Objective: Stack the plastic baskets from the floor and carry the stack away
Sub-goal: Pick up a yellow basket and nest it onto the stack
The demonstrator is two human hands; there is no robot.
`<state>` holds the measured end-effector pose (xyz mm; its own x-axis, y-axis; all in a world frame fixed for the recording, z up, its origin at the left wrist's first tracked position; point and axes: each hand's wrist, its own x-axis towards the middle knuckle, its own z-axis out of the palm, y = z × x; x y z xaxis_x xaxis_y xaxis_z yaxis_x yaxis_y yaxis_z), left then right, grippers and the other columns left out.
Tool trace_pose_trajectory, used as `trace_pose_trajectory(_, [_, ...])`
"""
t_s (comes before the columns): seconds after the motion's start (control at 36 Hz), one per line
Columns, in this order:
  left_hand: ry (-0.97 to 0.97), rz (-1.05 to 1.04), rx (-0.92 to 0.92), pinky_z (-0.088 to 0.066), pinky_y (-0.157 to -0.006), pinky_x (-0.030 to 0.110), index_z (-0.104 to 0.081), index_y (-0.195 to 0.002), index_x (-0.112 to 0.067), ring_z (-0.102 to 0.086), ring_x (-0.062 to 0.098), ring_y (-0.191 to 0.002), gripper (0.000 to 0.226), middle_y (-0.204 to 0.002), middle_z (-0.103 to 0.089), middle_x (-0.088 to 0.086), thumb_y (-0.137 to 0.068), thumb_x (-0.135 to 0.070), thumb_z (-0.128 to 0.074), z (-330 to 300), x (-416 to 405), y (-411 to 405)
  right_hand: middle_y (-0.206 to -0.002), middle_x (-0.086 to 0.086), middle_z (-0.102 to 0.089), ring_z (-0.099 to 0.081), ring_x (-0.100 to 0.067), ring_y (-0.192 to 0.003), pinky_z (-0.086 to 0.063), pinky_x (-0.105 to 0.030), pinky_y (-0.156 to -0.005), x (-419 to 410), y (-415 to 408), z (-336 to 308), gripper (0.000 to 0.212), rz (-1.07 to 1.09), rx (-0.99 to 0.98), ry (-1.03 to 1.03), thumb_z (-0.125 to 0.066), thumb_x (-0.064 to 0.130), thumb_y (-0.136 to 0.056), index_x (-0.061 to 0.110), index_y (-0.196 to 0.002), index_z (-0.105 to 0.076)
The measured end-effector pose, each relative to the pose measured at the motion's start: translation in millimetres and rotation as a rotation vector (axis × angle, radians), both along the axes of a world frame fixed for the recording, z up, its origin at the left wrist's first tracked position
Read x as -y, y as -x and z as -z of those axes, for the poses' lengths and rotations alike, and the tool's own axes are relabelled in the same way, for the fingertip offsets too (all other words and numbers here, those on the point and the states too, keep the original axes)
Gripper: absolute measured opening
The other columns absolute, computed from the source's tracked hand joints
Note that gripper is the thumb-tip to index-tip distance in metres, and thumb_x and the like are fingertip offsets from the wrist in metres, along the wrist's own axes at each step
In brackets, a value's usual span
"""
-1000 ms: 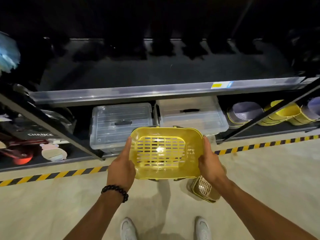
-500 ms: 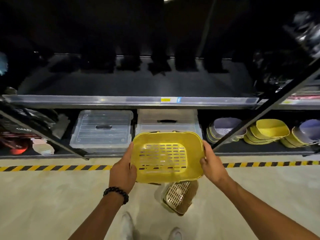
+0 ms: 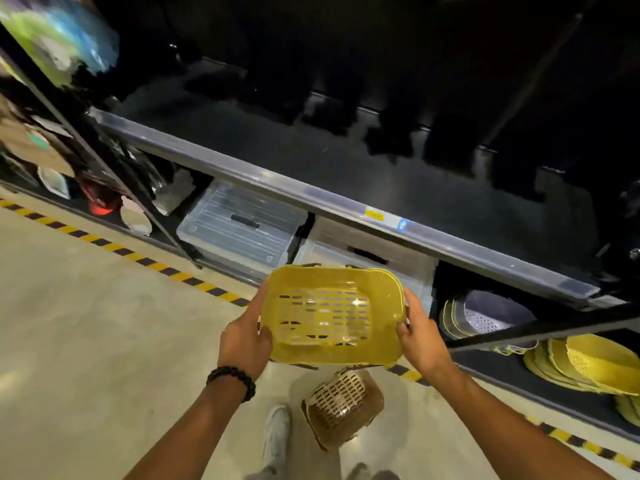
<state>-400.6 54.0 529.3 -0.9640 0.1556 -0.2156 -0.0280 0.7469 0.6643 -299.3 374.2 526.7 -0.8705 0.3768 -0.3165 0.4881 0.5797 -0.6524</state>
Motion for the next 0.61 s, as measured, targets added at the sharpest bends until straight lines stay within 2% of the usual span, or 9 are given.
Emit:
trace_pose_trajectory(0.11, [0.011, -0.123, 0.004, -0.054, -0.063, 0.034, -0.012, -0.150, -0.068, -0.065, 0.019, -0.069, 0.096, -0.079, -0.070, 0.000, -0.088, -0.008, -0.054, 22, -7, -31, -0.116, 0.029, -0.067, -0.069, 0.003, -0.095, -0.049, -0.006, -0.069, -20, 10, 23, 0.078, -0.129, -0.013, 0.038, -0.047, 0.004, -0.098, 0.059, -0.151, -0.032])
trace_pose_trajectory(0.17, [0.018, -0.201, -0.018, -0.053, -0.064, 0.033, -0.012, -0.150, -0.068, -0.063, 0.019, -0.069, 0.095, -0.079, -0.067, -0.002, -0.088, -0.010, -0.055, 36, -14, -54, -0.120, 0.023, -0.063, -0.069, -0.010, -0.092, -0.049, -0.014, -0.073, -29, 12, 37, 0.076, -0.213, -0.018, 0.011, -0.047, 0.002, -0.100, 0.050, -0.157, -0.029])
trace_pose_trajectory(0.22, [0.026, -0.263, -0.034, -0.052, -0.063, 0.032, -0.013, -0.152, -0.064, -0.059, 0.017, -0.065, 0.091, -0.077, -0.063, -0.006, -0.092, -0.012, -0.056, 53, -25, -80, -0.123, 0.003, -0.063, -0.069, -0.026, -0.091, -0.051, -0.029, -0.072, -38, 14, 55, 0.073, -0.278, 0.031, 0.000, -0.046, 0.005, -0.104, 0.045, -0.161, -0.023])
trace_pose_trajectory(0.31, [0.021, -0.374, -0.013, -0.050, -0.065, 0.031, -0.015, -0.152, -0.064, -0.065, 0.020, -0.070, 0.086, -0.082, -0.068, -0.005, -0.095, -0.016, -0.056, 85, -41, -123, -0.114, -0.015, -0.068, -0.066, -0.031, -0.077, -0.049, -0.030, -0.061, -50, 9, 84, 0.071, -0.335, 0.131, -0.016, -0.043, 0.010, -0.106, 0.043, -0.163, -0.018])
trace_pose_trajectory(0.36, [0.033, -0.427, 0.035, -0.054, -0.069, 0.033, -0.014, -0.153, -0.062, -0.068, 0.023, -0.075, 0.089, -0.088, -0.072, -0.002, -0.093, -0.013, -0.055, 110, -53, -151, -0.113, -0.022, -0.070, -0.065, -0.034, -0.079, -0.053, -0.038, -0.069, -57, 2, 105, 0.069, -0.394, 0.132, -0.029, -0.045, 0.006, -0.107, 0.028, -0.166, -0.020])
trace_pose_trajectory(0.42, [0.036, -0.469, 0.061, -0.054, -0.068, 0.033, -0.014, -0.155, -0.060, -0.065, 0.020, -0.070, 0.093, -0.086, -0.070, -0.005, -0.090, -0.008, -0.055, 135, -65, -177, -0.116, -0.022, -0.070, -0.067, -0.040, -0.094, -0.055, -0.046, -0.084, -62, -8, 129, 0.066, -0.430, 0.156, -0.019, -0.045, 0.004, -0.107, 0.022, -0.166, -0.022])
trace_pose_trajectory(0.44, [0.041, -0.488, 0.074, -0.053, -0.067, 0.032, -0.014, -0.155, -0.059, -0.063, 0.018, -0.068, 0.093, -0.086, -0.069, -0.007, -0.089, -0.007, -0.055, 149, -69, -189, -0.115, -0.020, -0.070, -0.066, -0.040, -0.095, -0.054, -0.044, -0.085, -65, -14, 145, 0.065, -0.448, 0.175, -0.019, -0.044, 0.004, -0.107, 0.022, -0.166, -0.022])
trace_pose_trajectory(0.5, [0.050, -0.522, 0.118, -0.051, -0.068, 0.031, -0.014, -0.155, -0.058, -0.063, 0.017, -0.071, 0.093, -0.087, -0.068, -0.007, -0.090, -0.006, -0.055, 181, -75, -209, -0.112, -0.013, -0.068, -0.062, -0.031, -0.087, -0.047, -0.035, -0.079, -69, -25, 178, 0.067, -0.456, 0.183, -0.028, -0.045, 0.002, -0.105, 0.021, -0.166, -0.023])
trace_pose_trajectory(0.61, [0.057, -0.578, 0.152, -0.049, -0.068, 0.028, -0.011, -0.151, -0.066, -0.059, 0.015, -0.068, 0.097, -0.082, -0.062, -0.010, -0.091, -0.005, -0.056, 252, -85, -243, -0.090, -0.007, -0.065, -0.062, -0.023, -0.070, -0.051, -0.034, -0.062, -71, -52, 251, 0.071, -0.478, 0.209, -0.012, -0.046, 0.001, -0.104, 0.029, -0.165, -0.022])
